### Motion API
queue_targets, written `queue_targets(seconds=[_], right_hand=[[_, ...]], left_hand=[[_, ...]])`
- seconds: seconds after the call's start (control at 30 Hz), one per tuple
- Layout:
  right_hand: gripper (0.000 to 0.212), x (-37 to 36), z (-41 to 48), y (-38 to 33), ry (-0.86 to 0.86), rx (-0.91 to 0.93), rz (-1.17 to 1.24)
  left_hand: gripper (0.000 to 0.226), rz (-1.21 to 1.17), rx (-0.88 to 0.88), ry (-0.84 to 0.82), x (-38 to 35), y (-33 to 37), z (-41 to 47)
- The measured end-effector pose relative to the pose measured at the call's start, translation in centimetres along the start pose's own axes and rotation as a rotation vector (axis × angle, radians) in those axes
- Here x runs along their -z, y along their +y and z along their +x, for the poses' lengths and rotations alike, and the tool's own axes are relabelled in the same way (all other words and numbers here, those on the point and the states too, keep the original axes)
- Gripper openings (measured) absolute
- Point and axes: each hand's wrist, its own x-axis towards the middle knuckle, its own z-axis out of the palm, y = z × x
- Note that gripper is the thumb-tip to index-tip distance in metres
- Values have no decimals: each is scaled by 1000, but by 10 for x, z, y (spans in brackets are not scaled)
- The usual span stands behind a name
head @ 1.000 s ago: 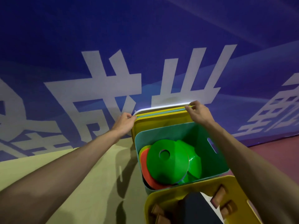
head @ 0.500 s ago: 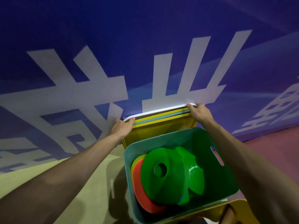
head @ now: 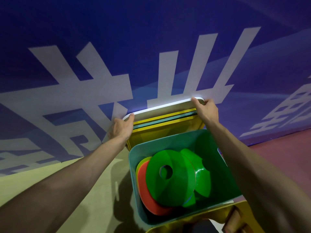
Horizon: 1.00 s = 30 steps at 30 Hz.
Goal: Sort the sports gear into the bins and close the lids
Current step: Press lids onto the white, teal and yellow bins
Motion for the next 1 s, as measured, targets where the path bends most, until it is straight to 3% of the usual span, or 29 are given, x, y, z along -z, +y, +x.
queue_targets(seconds=[0.4, 0.6, 1.0], right_hand=[[69, 16, -36, -49, 40, 122, 140], [55, 20, -64, -74, 48, 243, 167], [46, 6, -160, -132, 95, 346, 275]], left_hand=[[63, -164, -34, 74, 49, 23, -23], [56, -292, -67, 148, 93, 32, -40], [44, -448, -83, 253, 188, 4, -80]])
